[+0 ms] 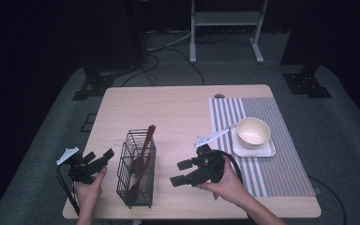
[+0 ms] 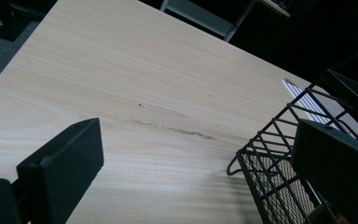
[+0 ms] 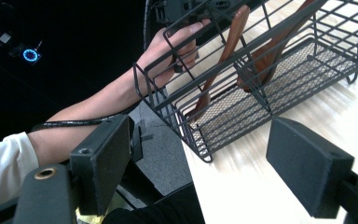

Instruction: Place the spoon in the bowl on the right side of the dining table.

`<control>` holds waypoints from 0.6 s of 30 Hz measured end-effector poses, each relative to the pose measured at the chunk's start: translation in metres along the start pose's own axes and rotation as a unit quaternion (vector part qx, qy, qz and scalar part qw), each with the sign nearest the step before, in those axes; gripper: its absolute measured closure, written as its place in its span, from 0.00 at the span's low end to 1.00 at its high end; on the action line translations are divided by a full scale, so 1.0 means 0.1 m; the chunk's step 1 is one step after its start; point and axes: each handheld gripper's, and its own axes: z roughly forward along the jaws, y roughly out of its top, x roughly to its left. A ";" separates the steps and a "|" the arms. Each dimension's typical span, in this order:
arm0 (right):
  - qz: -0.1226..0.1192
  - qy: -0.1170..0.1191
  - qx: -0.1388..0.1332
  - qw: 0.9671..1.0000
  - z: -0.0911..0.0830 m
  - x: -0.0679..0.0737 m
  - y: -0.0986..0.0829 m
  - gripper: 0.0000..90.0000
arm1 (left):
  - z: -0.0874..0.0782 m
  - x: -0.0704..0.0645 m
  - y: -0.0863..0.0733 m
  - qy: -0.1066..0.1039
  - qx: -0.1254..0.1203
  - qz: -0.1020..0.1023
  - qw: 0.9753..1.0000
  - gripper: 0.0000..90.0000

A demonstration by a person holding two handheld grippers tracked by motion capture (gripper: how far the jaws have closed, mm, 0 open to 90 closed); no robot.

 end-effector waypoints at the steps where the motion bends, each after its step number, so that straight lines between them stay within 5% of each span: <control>1: 0.001 0.001 0.000 1.000 0.00 0.00 0.01 0.23 | 0.00 0.00 0.00 0.000 0.000 0.000 1.000 0.02; 18: -0.005 0.013 0.003 1.000 0.16 0.01 0.16 0.22 | -0.01 0.01 0.00 0.002 -0.001 -0.001 1.000 0.02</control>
